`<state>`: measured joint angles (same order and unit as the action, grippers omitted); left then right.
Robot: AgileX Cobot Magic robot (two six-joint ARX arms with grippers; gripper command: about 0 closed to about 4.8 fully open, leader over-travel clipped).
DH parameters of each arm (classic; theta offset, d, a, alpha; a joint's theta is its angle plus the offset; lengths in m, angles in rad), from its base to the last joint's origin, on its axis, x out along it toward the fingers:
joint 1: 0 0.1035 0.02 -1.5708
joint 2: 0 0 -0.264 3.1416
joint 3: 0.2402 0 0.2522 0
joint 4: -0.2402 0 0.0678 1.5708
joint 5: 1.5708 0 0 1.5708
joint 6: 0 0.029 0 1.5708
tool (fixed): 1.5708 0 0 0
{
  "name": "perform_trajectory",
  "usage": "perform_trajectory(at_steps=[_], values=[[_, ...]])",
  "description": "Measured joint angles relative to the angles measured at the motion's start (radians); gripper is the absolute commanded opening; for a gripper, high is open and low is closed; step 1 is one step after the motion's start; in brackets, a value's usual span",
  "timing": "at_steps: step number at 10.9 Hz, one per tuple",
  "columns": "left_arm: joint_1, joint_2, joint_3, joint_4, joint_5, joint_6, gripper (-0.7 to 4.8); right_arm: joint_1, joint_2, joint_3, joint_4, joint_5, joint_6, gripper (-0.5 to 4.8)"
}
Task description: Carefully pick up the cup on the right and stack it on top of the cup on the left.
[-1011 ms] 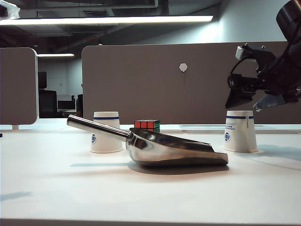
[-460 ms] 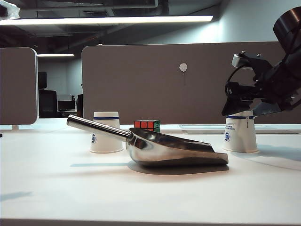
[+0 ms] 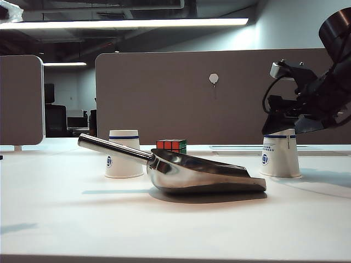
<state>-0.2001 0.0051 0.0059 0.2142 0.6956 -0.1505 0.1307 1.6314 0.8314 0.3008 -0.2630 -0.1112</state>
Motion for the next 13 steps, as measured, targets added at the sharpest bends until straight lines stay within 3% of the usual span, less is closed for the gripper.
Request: perform_trajectory(at_steps=[7,13], values=[[0.0,0.0,0.0,0.0,0.0,0.0,-0.05,0.0,0.0,0.0,-0.001,0.0,0.0,3.22],[0.0,0.0,0.0,0.0,0.0,0.0,-0.05,0.0,0.001,-0.001,-0.001,0.001,-0.001,2.7]])
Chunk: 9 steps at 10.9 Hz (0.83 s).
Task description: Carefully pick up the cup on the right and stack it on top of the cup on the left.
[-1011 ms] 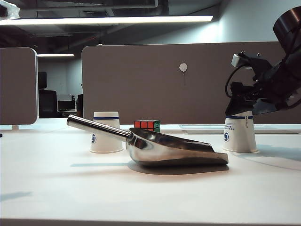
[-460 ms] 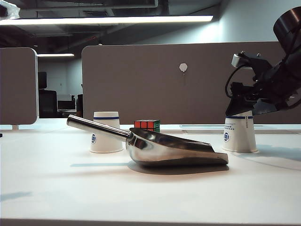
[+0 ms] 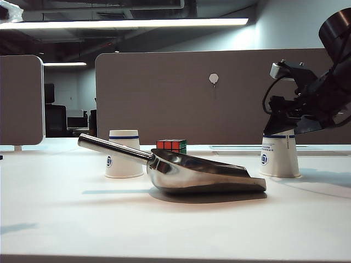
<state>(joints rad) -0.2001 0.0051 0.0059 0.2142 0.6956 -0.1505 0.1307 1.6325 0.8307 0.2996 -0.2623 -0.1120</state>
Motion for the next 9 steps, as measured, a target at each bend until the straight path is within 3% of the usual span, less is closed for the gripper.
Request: perform_trajectory(at_steps=[4,9], values=[[0.0,0.0,0.0,0.0,0.0,0.0,-0.05,0.0,0.0,0.0,0.001,0.0,0.0,2.71],[0.0,0.0,0.0,0.0,-0.003,0.0,-0.05,0.005,-0.009,0.0,0.131,-0.137,0.059,2.73]])
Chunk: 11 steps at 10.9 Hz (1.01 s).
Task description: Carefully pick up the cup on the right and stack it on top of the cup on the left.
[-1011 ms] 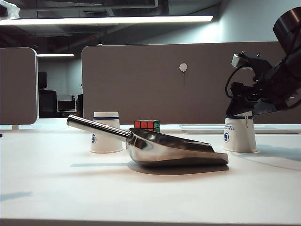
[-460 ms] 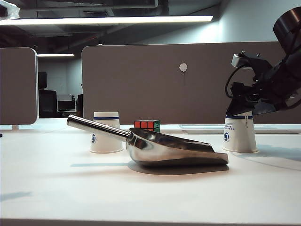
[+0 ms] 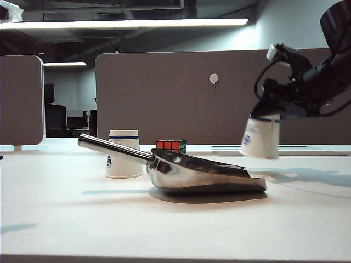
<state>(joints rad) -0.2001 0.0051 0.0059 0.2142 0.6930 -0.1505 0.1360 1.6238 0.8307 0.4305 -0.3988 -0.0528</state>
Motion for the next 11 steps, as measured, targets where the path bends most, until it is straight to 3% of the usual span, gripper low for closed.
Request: perform_trajectory(at_steps=[1,4,7,11], values=[[0.0,0.0,0.0,0.0,0.0,0.0,-0.05,0.007,-0.018,0.0,0.072,-0.084,0.036,2.73],[0.0,0.0,0.0,0.0,0.0,0.0,-0.05,0.132,-0.078,0.026,0.187,-0.121,0.048,2.74],[0.0,0.0,0.0,0.0,-0.001,0.0,-0.05,0.352,-0.078,0.115,0.181,-0.076,0.043,2.73],[0.0,0.0,0.0,0.0,0.0,0.0,-0.05,0.452,-0.018,0.134,0.18,-0.012,-0.018,2.73]])
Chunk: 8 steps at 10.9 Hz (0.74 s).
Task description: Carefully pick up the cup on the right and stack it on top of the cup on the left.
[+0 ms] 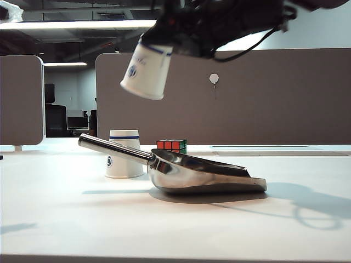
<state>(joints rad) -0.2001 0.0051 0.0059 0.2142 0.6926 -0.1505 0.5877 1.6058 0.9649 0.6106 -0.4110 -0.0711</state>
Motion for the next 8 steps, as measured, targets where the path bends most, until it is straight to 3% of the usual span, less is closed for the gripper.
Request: perform_trajectory(at_steps=[8], values=[[0.0,0.0,0.0,0.0,0.0,0.0,-0.05,0.035,0.18,0.199,-0.074,0.022,-0.004,2.72]])
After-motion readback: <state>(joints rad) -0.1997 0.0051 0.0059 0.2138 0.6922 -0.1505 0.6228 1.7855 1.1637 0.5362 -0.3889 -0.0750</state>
